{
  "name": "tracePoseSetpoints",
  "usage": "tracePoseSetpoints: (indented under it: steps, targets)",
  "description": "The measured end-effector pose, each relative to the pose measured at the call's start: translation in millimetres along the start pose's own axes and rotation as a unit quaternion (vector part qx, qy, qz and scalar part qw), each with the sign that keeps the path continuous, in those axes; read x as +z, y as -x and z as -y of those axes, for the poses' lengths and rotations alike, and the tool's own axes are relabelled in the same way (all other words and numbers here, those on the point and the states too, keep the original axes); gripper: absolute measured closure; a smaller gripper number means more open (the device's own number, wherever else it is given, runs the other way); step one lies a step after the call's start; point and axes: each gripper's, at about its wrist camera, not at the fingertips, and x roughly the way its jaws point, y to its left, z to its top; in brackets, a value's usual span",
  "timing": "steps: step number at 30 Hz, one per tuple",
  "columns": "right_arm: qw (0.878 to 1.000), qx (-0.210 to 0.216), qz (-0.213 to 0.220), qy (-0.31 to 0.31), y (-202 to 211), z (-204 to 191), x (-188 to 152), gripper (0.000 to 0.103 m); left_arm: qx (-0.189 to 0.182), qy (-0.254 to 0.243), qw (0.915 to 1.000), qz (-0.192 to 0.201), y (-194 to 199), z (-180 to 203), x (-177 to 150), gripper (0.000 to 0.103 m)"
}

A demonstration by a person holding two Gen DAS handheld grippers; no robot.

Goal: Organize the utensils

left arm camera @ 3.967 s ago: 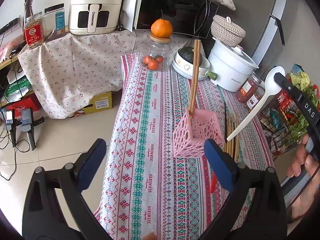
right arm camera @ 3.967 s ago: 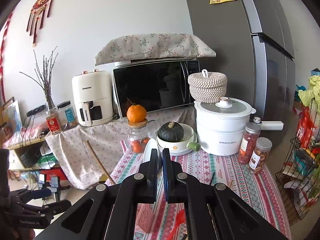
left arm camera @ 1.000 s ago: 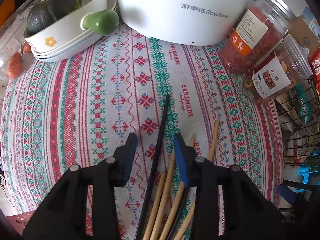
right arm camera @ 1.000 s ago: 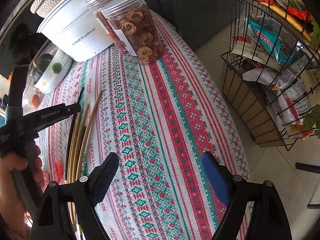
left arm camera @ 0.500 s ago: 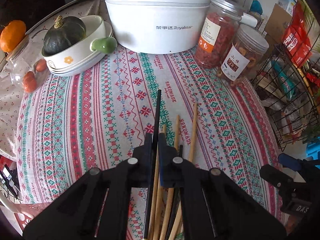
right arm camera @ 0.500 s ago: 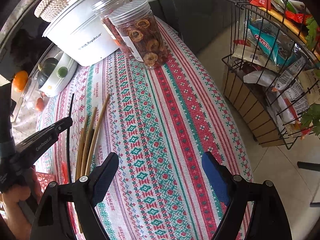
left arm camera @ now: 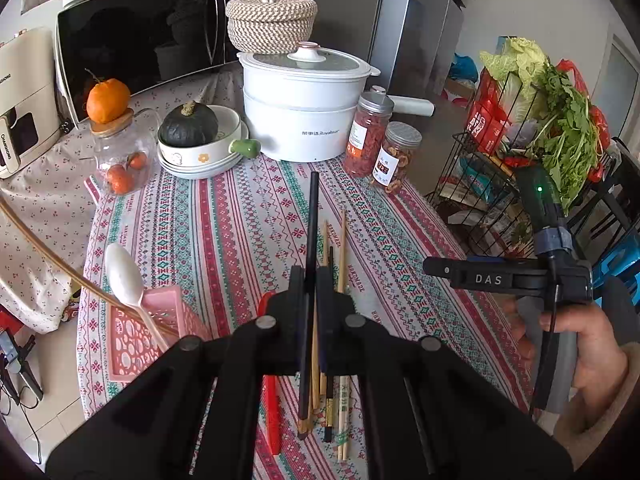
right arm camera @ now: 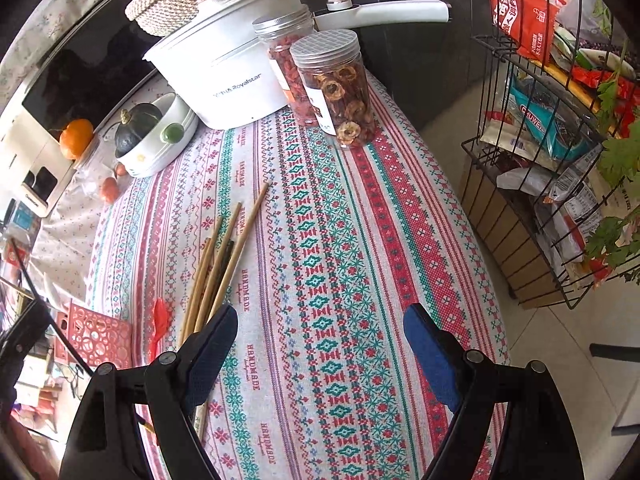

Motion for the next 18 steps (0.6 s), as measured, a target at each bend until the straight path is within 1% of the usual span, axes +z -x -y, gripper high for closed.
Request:
tracePoseSetpoints:
  steps: [5, 8, 9, 10, 11, 13, 14, 15, 16, 17, 18]
  targets:
    - [1.000, 0.009, 0.010, 0.024, -9.5, -18.8, -3.7, 0.017, -0.022, 0.024, 0.9989, 0.035, 35.7, -16.7, -21.3, 0.097]
    - [0.999, 0.019, 0.012, 0.032, -25.5, -29.2, -1.2, 0.017, -0.032, 0.036, 0.9981, 0.038, 44.1, -24.8, -26.4, 0.097]
    - [0.999, 0.022, 0.011, 0.031, -31.4, -31.1, 0.1, 0.020, -0.038, 0.038, 0.9977, 0.041, 47.2, -26.8, -26.4, 0.097]
    - [0.999, 0.025, 0.011, 0.030, -37.1, -32.9, 1.4, 0.025, -0.042, 0.038, 0.9973, 0.045, 53.4, -28.5, -27.4, 0.097]
    - [0.999, 0.028, 0.009, 0.029, -43.3, -34.1, 2.5, 0.029, -0.046, 0.034, 0.9972, 0.048, 57.4, -29.4, -28.3, 0.097]
    - [0.999, 0.028, 0.003, 0.033, -55.2, -37.9, 5.2, 0.040, -0.051, 0.032, 0.9968, 0.052, 63.6, -32.3, -29.8, 0.097]
    - [0.999, 0.029, 0.002, 0.034, -60.2, -40.1, 6.4, 0.043, -0.056, 0.035, 0.9964, 0.052, 65.7, -34.9, -30.3, 0.097]
    - [0.999, 0.032, 0.001, 0.033, -64.9, -42.7, 8.0, 0.048, -0.061, 0.040, 0.9959, 0.054, 68.4, -38.4, -31.2, 0.097]
    - [0.999, 0.036, 0.000, 0.031, -69.3, -45.8, 9.5, 0.053, -0.064, 0.044, 0.9954, 0.056, 70.3, -41.2, -31.4, 0.097]
    - [0.999, 0.043, -0.001, 0.029, -73.3, -49.7, 11.0, 0.055, -0.067, 0.044, 0.9952, 0.056, 71.7, -43.5, -31.4, 0.097]
    - [0.998, 0.049, -0.001, 0.027, -77.2, -53.4, 12.9, 0.060, -0.068, 0.044, 0.9951, 0.057, 72.4, -45.2, -31.1, 0.097]
